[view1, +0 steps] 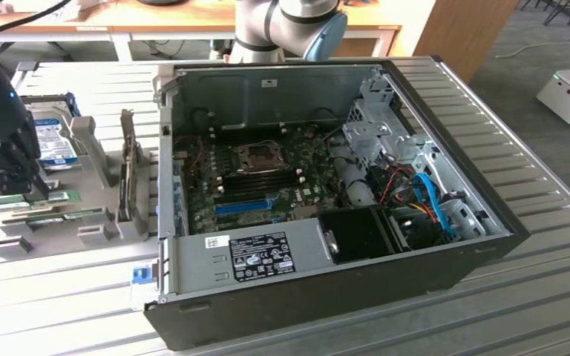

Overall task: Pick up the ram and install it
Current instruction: 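Pick up the ram and move it above insertion slot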

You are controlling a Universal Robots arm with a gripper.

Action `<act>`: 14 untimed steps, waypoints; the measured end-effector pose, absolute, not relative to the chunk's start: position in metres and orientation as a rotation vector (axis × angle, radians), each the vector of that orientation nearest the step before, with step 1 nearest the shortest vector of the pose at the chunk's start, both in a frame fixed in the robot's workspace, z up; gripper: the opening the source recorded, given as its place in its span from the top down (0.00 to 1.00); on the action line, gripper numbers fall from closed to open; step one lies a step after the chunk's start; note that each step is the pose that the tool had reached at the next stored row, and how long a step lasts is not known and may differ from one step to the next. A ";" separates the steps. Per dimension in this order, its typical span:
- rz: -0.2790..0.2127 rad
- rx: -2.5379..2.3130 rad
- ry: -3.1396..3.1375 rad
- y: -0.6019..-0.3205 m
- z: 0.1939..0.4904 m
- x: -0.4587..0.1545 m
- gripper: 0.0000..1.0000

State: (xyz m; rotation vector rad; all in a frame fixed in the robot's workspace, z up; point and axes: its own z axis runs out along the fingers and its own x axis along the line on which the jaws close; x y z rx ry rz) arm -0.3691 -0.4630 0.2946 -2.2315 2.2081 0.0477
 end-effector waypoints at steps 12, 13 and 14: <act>0.048 -2.232 2.208 -0.463 0.312 -0.369 0.88; 0.048 -2.232 2.208 -0.463 0.313 -0.369 0.88; 0.048 -2.232 2.208 -0.463 0.314 -0.369 0.88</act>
